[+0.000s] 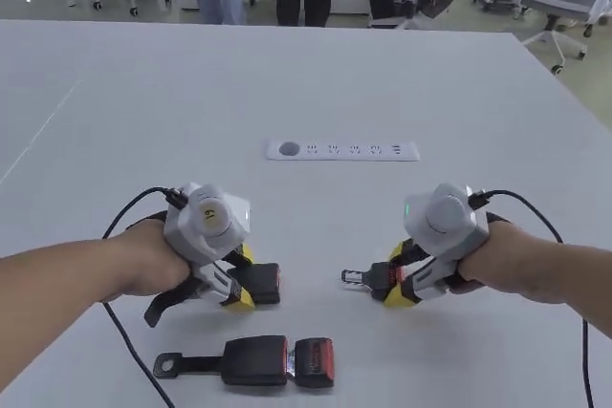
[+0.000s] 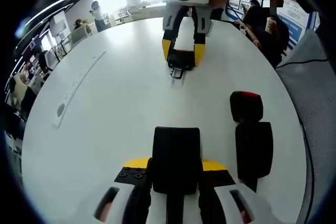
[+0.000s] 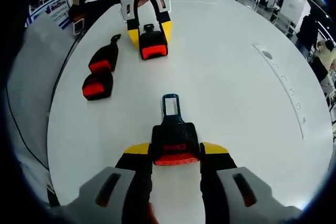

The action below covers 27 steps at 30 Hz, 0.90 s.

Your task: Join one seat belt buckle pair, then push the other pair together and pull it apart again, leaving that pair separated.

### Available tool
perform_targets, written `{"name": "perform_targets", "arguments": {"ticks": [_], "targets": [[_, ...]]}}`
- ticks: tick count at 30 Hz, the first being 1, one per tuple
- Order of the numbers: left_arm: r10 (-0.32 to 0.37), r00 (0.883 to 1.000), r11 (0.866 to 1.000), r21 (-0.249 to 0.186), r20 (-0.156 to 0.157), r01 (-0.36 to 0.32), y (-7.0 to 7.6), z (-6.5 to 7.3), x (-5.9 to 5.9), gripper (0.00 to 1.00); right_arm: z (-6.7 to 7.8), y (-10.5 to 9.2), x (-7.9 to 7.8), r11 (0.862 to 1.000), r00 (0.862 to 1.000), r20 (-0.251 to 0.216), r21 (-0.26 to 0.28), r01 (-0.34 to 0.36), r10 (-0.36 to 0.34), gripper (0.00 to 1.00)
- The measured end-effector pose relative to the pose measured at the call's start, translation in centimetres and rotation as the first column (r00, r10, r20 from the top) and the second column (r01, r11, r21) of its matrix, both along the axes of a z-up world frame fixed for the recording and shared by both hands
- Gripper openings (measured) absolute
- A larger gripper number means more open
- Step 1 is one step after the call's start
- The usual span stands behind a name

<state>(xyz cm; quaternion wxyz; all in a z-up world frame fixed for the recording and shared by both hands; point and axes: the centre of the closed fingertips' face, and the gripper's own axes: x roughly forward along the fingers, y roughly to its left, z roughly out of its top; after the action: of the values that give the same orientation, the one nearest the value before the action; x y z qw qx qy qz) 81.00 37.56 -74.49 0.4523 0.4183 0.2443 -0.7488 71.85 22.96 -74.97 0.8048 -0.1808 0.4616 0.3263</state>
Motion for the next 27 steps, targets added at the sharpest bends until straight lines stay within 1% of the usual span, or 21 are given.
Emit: {"name": "perform_targets", "arguments": {"ticks": [1,3,6,9,10,12,16,21,24,27], "targets": [[0.001,1.0,1.0,-0.003,-0.003,-0.001,0.0,0.0,0.0,0.34,0.0,0.0,-0.1,1.0,1.0,-0.002,0.0,-0.011,0.011,0.33],[-0.02,1.0,1.0,-0.008,0.004,0.02,0.0,0.0,-0.1,0.34,0.0,0.1,-0.1,0.999,0.999,-0.003,-0.003,-0.038,0.038,0.33],[-0.029,1.0,1.0,-0.007,0.007,0.029,0.0,0.0,-0.2,0.34,0.0,0.1,-0.2,0.998,0.998,-0.01,-0.015,-0.062,0.062,0.33],[-0.027,1.0,1.0,-0.004,0.006,0.027,0.0,0.1,-0.3,0.34,0.0,0.1,-0.2,0.998,0.998,-0.015,-0.02,-0.064,0.063,0.33],[-0.024,1.0,1.0,-0.002,0.007,0.024,0.0,0.1,-0.3,0.34,0.0,0.2,-0.2,0.998,0.998,-0.019,-0.021,-0.053,0.053,0.33],[-0.021,1.0,1.0,-0.001,0.007,0.021,0.1,0.1,-0.3,0.34,0.0,0.5,-0.1,0.999,0.999,-0.013,-0.019,-0.041,0.041,0.33],[-0.016,1.0,1.0,-0.004,0.006,0.016,0.1,0.1,-0.4,0.33,0.1,1.5,0.2,0.999,0.999,-0.002,-0.012,-0.04,0.04,0.33],[-0.008,1.0,1.0,0.0,0.009,0.008,0.1,0.1,-0.4,0.33,0.2,3.2,0.8,0.998,0.998,0.007,-0.009,-0.062,0.062,0.33],[-0.008,1.0,1.0,0.005,0.012,0.008,0.1,0.1,-0.4,0.33,0.2,4.3,1.6,0.998,0.998,0.024,0.003,-0.059,0.059,0.33],[-0.01,1.0,1.0,0.004,0.011,0.01,0.1,0.1,-0.5,0.33,0.2,5.4,2.3,0.998,0.997,0.03,0.001,-0.071,0.071,0.33]]}}
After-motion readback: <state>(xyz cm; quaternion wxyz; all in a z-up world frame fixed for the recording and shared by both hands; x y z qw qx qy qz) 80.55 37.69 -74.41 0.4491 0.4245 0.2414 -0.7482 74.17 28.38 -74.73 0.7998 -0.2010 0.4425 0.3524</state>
